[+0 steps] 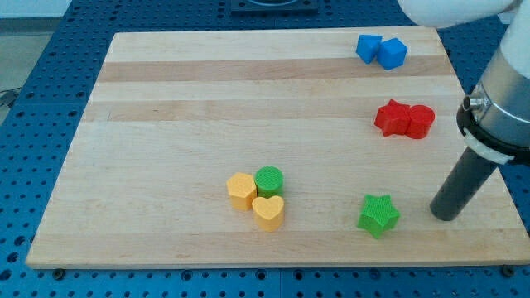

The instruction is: Move the green star into the yellow heart

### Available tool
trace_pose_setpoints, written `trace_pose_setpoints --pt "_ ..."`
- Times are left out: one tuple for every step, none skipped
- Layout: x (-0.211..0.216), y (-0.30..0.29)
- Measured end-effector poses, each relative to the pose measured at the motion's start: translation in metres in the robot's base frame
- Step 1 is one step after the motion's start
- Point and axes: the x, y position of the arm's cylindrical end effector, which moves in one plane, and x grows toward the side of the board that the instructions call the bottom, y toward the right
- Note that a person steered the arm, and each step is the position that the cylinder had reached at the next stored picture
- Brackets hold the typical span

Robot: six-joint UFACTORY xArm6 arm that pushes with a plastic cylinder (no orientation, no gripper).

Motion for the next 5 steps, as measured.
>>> trace_pose_setpoints --pt "0.016 -0.004" --pt "0.017 -0.015" --pt "0.017 -0.045" --pt "0.013 -0.078" --pt "0.012 -0.114"
